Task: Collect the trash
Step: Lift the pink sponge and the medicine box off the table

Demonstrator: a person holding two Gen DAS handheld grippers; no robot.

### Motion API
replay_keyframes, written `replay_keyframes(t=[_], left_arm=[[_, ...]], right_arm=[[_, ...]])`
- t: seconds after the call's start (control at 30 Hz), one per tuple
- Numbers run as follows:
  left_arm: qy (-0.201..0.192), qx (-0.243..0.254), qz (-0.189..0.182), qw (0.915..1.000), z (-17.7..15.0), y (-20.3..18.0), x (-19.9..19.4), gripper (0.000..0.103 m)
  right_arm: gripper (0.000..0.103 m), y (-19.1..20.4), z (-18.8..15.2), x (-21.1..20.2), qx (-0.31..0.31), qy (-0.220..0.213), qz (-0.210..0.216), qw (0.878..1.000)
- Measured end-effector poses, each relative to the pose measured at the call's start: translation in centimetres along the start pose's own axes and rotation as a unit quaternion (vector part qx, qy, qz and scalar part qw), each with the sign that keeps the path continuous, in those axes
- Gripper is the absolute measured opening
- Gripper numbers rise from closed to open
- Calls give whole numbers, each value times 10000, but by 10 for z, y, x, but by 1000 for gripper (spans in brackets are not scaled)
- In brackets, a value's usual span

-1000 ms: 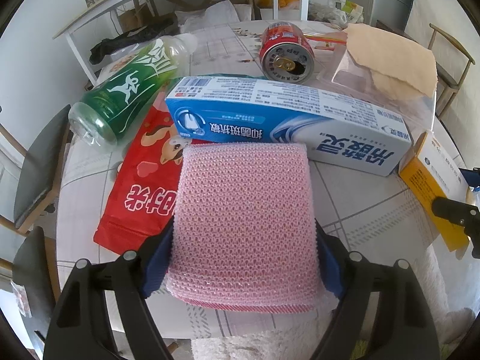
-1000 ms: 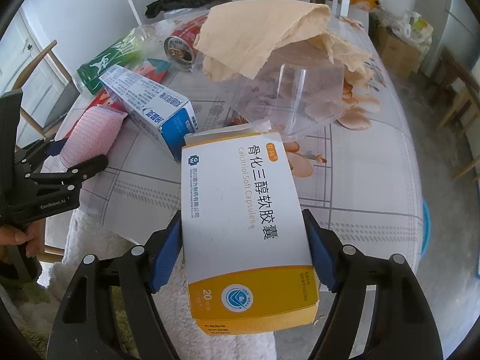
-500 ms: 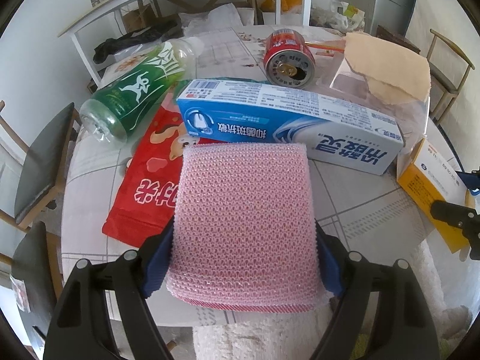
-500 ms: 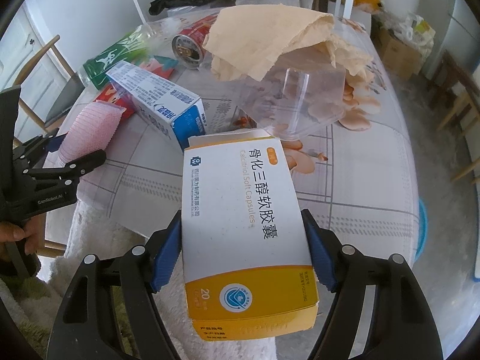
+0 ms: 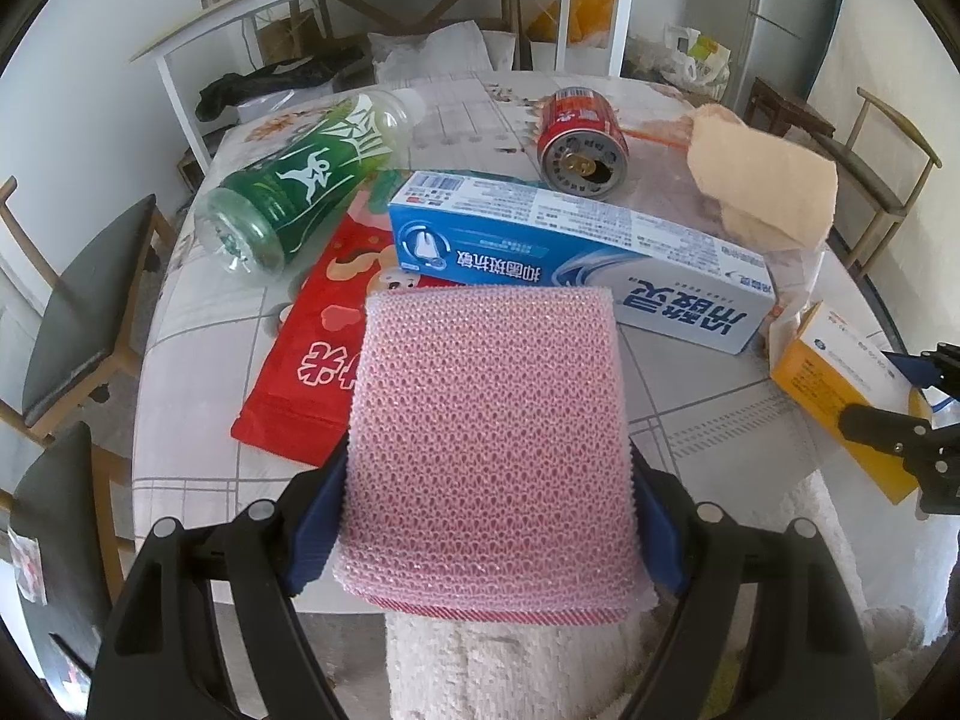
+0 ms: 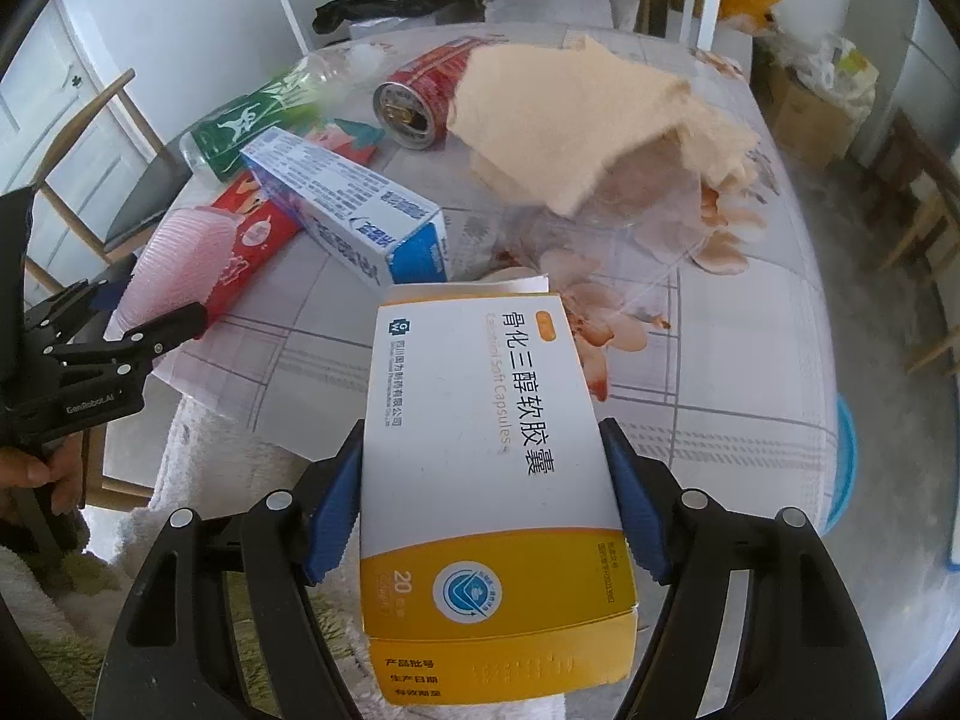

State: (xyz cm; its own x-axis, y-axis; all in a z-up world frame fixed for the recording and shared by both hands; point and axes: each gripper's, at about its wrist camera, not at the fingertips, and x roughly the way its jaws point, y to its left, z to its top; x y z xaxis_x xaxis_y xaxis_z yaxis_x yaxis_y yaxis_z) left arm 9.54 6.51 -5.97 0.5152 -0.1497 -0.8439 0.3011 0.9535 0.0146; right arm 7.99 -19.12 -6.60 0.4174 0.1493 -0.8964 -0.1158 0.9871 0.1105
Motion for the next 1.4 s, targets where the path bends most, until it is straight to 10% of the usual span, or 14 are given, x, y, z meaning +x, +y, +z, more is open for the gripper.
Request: replay_keyframes(t=[0.9, 1.4], left_arm=[[-379, -105, -197, 9990, -8, 1, -42, 79], [-1202, 220, -778, 9895, 34, -19, -101, 79]], right_arm=[[69, 14, -8, -29, 51, -180, 460, 9988], [69, -1, -2, -97, 299, -1027, 1051, 9887]])
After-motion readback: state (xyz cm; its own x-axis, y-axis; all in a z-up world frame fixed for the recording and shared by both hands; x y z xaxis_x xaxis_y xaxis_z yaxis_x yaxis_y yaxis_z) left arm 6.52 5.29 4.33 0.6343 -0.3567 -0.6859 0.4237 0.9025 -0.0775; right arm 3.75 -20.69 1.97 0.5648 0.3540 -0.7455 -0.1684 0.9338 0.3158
